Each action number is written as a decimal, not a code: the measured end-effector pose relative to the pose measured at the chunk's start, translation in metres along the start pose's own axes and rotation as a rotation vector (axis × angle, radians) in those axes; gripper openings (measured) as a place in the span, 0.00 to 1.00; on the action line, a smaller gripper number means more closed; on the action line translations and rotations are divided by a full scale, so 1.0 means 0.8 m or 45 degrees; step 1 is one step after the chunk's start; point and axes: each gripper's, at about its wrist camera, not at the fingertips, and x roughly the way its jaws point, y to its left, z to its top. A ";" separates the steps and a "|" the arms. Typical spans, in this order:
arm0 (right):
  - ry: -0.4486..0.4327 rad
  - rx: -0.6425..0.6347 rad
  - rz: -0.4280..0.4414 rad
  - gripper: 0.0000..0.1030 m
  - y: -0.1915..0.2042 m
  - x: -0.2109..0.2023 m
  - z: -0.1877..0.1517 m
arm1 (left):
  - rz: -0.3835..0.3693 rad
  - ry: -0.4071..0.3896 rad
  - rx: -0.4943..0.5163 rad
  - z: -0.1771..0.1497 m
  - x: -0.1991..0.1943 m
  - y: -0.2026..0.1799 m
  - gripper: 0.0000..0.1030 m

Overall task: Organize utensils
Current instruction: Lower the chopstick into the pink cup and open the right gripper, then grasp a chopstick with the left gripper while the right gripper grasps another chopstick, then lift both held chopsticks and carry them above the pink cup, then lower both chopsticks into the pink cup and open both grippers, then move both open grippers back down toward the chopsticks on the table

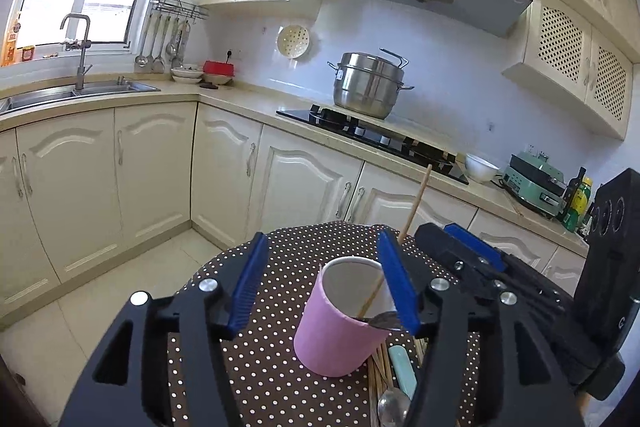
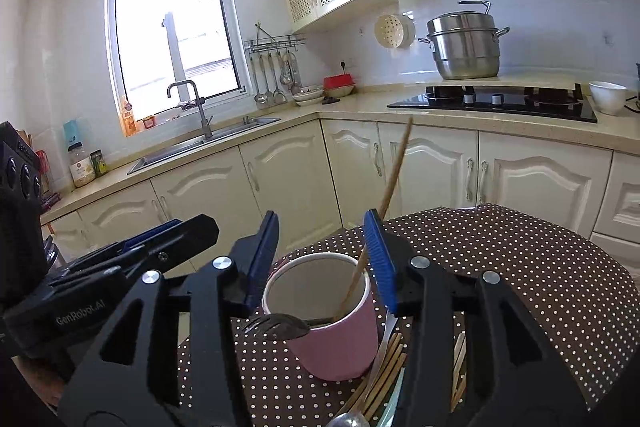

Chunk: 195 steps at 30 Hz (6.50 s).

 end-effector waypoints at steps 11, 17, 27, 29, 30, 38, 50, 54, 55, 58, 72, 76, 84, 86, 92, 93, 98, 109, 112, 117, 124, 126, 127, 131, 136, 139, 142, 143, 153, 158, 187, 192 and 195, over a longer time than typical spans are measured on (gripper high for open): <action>0.083 0.016 -0.093 0.44 -0.024 -0.070 -0.019 | -0.096 0.330 0.145 -0.050 -0.011 -0.041 0.55; 0.239 0.022 -0.159 0.44 -0.045 -0.094 -0.059 | -0.110 0.640 0.280 -0.110 0.010 -0.063 0.55; 0.451 0.109 -0.168 0.45 -0.068 -0.102 -0.124 | -0.025 0.892 0.372 -0.180 0.029 -0.056 0.55; 0.467 0.110 -0.165 0.45 -0.067 -0.102 -0.131 | -0.026 0.888 0.372 -0.183 0.029 -0.057 0.55; 0.474 0.106 -0.164 0.45 -0.065 -0.102 -0.133 | -0.010 0.887 0.373 -0.183 0.029 -0.057 0.55; 0.532 0.098 -0.152 0.47 -0.064 -0.098 -0.140 | 0.048 0.909 0.381 -0.180 0.040 -0.046 0.56; 0.717 0.059 -0.207 0.47 -0.068 -0.078 -0.161 | 0.075 0.849 0.423 -0.176 0.073 -0.081 0.05; 0.776 0.043 -0.181 0.31 -0.067 -0.064 -0.164 | 0.060 0.839 0.375 -0.178 0.063 -0.075 0.05; 0.796 0.040 -0.185 0.29 -0.069 -0.061 -0.166 | 0.057 0.840 0.367 -0.182 0.052 -0.070 0.05; 0.820 0.035 -0.192 0.20 -0.075 -0.059 -0.166 | 0.053 0.846 0.366 -0.188 0.025 -0.060 0.05; 1.005 0.102 -0.188 0.16 -0.111 -0.038 -0.147 | 0.065 0.979 0.354 -0.174 0.049 -0.047 0.08; 1.045 0.104 -0.197 0.16 -0.115 -0.017 -0.137 | 0.075 1.010 0.357 -0.162 0.081 -0.055 0.08; 1.057 0.096 -0.199 0.10 -0.118 0.018 -0.121 | 0.074 0.966 0.366 -0.152 0.105 -0.074 0.06; 1.020 0.123 -0.191 0.07 -0.126 0.015 -0.121 | 0.048 0.940 0.326 -0.158 0.086 -0.066 0.06; 0.888 0.179 -0.144 0.06 -0.140 -0.012 -0.116 | -0.021 0.830 0.262 -0.171 0.024 -0.048 0.05; 0.861 0.188 -0.137 0.06 -0.141 -0.019 -0.113 | -0.038 0.807 0.249 -0.171 0.013 -0.046 0.05; 0.680 0.223 -0.079 0.06 -0.139 -0.053 -0.086 | -0.106 0.686 0.190 -0.169 -0.036 -0.032 0.05; 0.286 0.196 0.033 0.06 -0.097 -0.107 -0.014 | -0.242 0.300 0.066 -0.118 -0.113 -0.023 0.05; 0.178 0.192 0.060 0.06 -0.091 -0.118 0.002 | -0.256 0.134 0.032 -0.087 -0.120 -0.018 0.05; 0.045 0.183 0.108 0.06 -0.074 -0.105 0.030 | -0.289 -0.132 -0.034 -0.035 -0.110 -0.014 0.05; -0.146 0.143 0.142 0.06 -0.049 -0.077 0.076 | -0.311 -0.361 -0.089 0.011 -0.046 -0.019 0.05; -0.191 0.117 0.134 0.07 -0.044 -0.067 0.085 | -0.306 -0.386 -0.093 0.018 -0.024 -0.019 0.05; -0.207 0.106 0.135 0.06 -0.042 -0.059 0.090 | -0.309 -0.393 -0.098 0.021 -0.016 -0.017 0.05; -0.267 0.110 0.159 0.06 -0.040 -0.033 0.096 | -0.308 -0.427 -0.109 0.028 0.017 -0.010 0.05; -0.343 0.151 0.165 0.07 -0.052 -0.005 0.105 | -0.299 -0.451 -0.120 0.037 0.056 0.003 0.05; -0.354 0.168 0.163 0.07 -0.058 0.014 0.107 | -0.293 -0.454 -0.130 0.039 0.074 0.007 0.05; -0.361 0.173 0.162 0.07 -0.060 0.027 0.103 | -0.293 -0.456 -0.123 0.037 0.088 0.007 0.05; -0.366 0.177 0.164 0.07 -0.061 0.032 0.102 | -0.289 -0.453 -0.112 0.035 0.093 0.006 0.05; -0.310 0.121 0.166 0.07 -0.056 0.065 0.077 | -0.243 -0.362 -0.055 0.005 0.115 0.003 0.05; -0.261 0.101 0.147 0.07 -0.059 0.060 0.062 | -0.238 -0.322 -0.027 -0.005 0.101 0.005 0.05; -0.069 0.063 0.040 0.13 -0.033 -0.015 0.013 | -0.105 -0.113 0.057 -0.024 0.004 -0.021 0.51; -0.078 0.074 0.015 0.39 -0.034 -0.039 0.008 | -0.098 -0.035 0.093 -0.030 -0.011 -0.035 0.55; -0.082 0.072 -0.003 0.40 -0.038 -0.058 0.005 | -0.100 0.032 0.131 -0.040 -0.019 -0.046 0.55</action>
